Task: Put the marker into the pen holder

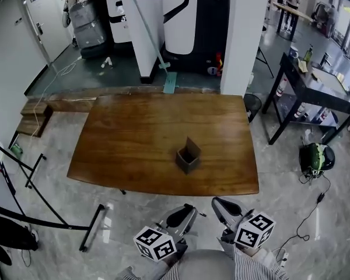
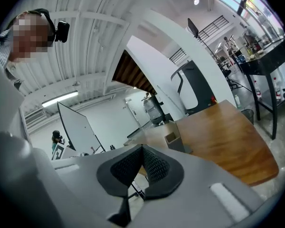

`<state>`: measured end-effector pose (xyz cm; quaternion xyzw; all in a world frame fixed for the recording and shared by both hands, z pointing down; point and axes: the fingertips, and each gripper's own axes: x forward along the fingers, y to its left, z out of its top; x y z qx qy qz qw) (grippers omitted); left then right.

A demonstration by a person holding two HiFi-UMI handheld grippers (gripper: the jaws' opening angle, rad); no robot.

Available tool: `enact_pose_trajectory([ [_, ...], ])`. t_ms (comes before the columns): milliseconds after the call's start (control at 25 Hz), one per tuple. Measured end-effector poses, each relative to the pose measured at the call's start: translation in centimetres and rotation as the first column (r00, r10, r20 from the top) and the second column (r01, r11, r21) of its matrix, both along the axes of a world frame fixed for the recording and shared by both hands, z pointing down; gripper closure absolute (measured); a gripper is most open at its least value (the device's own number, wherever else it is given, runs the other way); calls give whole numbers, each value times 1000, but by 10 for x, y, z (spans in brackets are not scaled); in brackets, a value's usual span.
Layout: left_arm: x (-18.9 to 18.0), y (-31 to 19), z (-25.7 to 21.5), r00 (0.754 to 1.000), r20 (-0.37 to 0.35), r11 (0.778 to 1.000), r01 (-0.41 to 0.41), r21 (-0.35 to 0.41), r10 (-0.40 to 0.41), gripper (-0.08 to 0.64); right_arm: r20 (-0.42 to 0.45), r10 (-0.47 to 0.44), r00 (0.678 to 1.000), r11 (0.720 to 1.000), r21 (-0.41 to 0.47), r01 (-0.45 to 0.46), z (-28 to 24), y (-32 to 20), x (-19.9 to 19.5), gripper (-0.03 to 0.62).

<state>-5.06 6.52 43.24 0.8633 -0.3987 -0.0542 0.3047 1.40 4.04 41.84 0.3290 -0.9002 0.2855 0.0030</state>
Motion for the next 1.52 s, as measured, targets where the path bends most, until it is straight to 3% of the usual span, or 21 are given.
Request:
enact_pose_trajectory([
  [240, -21, -65, 3, 1000, -26, 999, -16, -34, 15, 508, -20, 4, 1000, 1000, -31, -5, 9, -55, -26, 592],
  [520, -33, -99, 18, 999, -43, 996, 1, -86, -5, 508, -83, 1, 997, 999, -43, -5, 23, -82, -29, 592],
  [1040, -34, -137, 3, 994, -58, 993, 91, -79, -95, 508, -143, -124, 982, 992, -52, 118, 18, -116, -33, 592],
  [1520, -46, -152, 12, 986, -75, 983, 138, -119, -148, 508, -62, -158, 985, 977, -151, 148, 35, -128, -33, 592],
])
